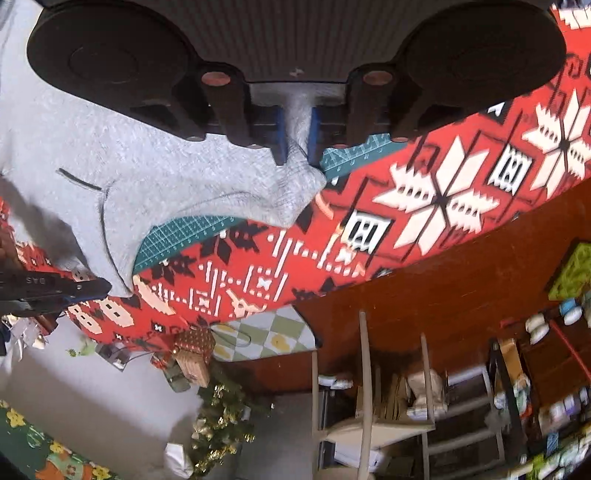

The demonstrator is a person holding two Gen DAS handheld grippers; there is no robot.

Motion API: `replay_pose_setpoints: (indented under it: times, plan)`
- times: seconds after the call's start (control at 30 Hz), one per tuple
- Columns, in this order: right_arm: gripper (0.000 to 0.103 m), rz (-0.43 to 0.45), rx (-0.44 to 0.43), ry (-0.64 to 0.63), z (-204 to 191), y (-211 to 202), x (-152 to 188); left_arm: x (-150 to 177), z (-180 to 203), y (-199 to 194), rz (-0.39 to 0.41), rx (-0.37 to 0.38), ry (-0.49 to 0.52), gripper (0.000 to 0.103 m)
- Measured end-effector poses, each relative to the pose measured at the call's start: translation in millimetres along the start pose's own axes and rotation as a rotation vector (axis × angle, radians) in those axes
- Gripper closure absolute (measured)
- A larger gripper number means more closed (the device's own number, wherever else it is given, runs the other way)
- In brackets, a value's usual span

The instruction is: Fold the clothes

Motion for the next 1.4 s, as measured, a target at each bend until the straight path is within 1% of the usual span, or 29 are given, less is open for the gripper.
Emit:
replay_pose_setpoints:
  times: [0.03,0.1,0.13,0.17,0.2,0.23,0.33,0.37,0.4,0.5,0.57,0.6,0.63,0.73,0.8,0.9,0.97,1.07,1.1,1.17,1.23,1.27,1.3,1.33,1.37,1.4]
  plan:
    - [0.098,0.003,0.011,-0.005,-0.2,2.1,-0.3,-2.1,0.9,0.9,0.012,-0.016,0.006,0.098]
    - [0.098,0.009,0.039,-0.012,-1.0,5.7,-0.8,-7.4,-1.0,1.3,0.042,-0.074,0.017,0.098]
    - [0.098,0.009,0.040,-0.004,-1.1,7.2,-1.3,-9.6,-1.5,1.6,0.054,-0.096,0.010,0.098]
    - [0.098,0.008,0.040,0.003,-1.0,7.3,-1.7,-11.1,-2.0,1.7,0.064,-0.107,-0.002,0.098]
    - [0.096,0.004,0.036,0.015,-1.0,6.1,-2.3,-11.6,-2.1,1.6,0.067,-0.102,-0.024,0.098]
    - [0.093,0.002,0.033,0.024,-0.9,4.2,-3.3,-11.3,-2.6,0.9,0.069,-0.095,-0.045,0.097]
    - [0.089,0.025,0.036,0.028,-0.4,-13.0,-10.8,-5.6,-6.2,-6.5,0.081,-0.082,-0.097,0.087]
    - [0.086,0.030,0.039,0.021,-1.5,-19.5,-13.5,-2.6,-8.2,-11.1,0.085,-0.081,-0.109,0.079]
    - [0.085,0.034,0.042,0.014,-2.6,-26.0,-16.3,1.3,-11.3,-17.4,0.090,-0.078,-0.123,0.075]
    - [0.085,0.045,0.026,-0.018,-13.8,-45.1,-25.3,15.4,-22.4,-38.9,0.098,-0.073,-0.160,0.072]
    - [0.085,0.048,-0.009,-0.042,-28.9,-54.0,-31.5,26.3,-31.2,-54.5,0.097,-0.092,-0.156,0.068]
    - [0.083,0.047,-0.029,-0.055,-37.9,-56.9,-34.9,32.2,-35.5,-61.7,0.095,-0.107,-0.145,0.065]
    - [0.081,0.044,-0.052,-0.068,-49.7,-57.4,-37.9,38.6,-39.8,-67.5,0.089,-0.124,-0.131,0.065]
    - [0.079,0.034,-0.110,-0.106,-86.7,-52.8,-47.5,60.2,-56.3,-78.8,0.039,-0.169,-0.123,0.065]
    - [0.078,0.030,-0.152,-0.118,-112.4,-44.3,-54.7,72.6,-64.6,-82.8,0.013,-0.192,-0.128,0.065]
    - [0.068,0.017,-0.188,-0.139,-148.0,-22.6,-61.9,88.5,-71.0,-85.2,-0.016,-0.193,-0.149,0.066]
    - [0.068,-0.007,-0.214,-0.137,-170.7,-3.4,-63.6,97.5,-70.5,-85.1,-0.039,-0.194,-0.136,0.066]
    - [0.067,-0.036,-0.233,-0.133,-196.9,27.2,-63.9,112.2,-71.6,-84.9,-0.088,-0.222,-0.104,0.071]
    - [0.067,-0.044,-0.230,-0.131,-203.6,38.0,-64.1,116.3,-73.3,-85.3,-0.100,-0.225,-0.104,0.070]
    - [0.066,-0.054,-0.237,-0.105,-212.0,56.0,-64.7,121.3,-76.6,-88.2,-0.102,-0.210,-0.125,0.071]
    - [0.066,-0.069,-0.238,-0.078,-216.9,71.6,-64.1,125.6,-79.3,-90.5,-0.093,-0.182,-0.150,0.077]
    - [0.066,-0.078,-0.235,-0.069,-218.3,78.6,-63.0,127.3,-80.1,-91.6,-0.088,-0.171,-0.158,0.083]
    - [0.073,-0.094,-0.227,-0.071,-218.1,84.5,-60.2,128.5,-80.0,-92.6,-0.086,-0.168,-0.154,0.099]
    - [0.094,-0.107,-0.219,-0.074,-218.0,89.9,-57.5,129.8,-79.6,-93.8,-0.085,-0.168,-0.151,0.102]
    - [0.095,-0.108,-0.202,-0.084,-217.9,93.1,-55.9,130.9,-80.0,-95.4,-0.083,-0.180,-0.148,0.102]
    - [0.096,-0.091,-0.186,-0.088,-216.5,94.2,-56.2,131.9,-81.2,-97.2,-0.081,-0.203,-0.141,0.102]
Point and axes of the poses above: each gripper's, at about its wrist camera, not at the fingertips, and y roughly the way its jaws point, z to its right, x to its underside, the point moved 9 cm from there along y, roughly the way its jaws point, and after that the axes turned 2 degrees about -x, right-handed, at the moved point
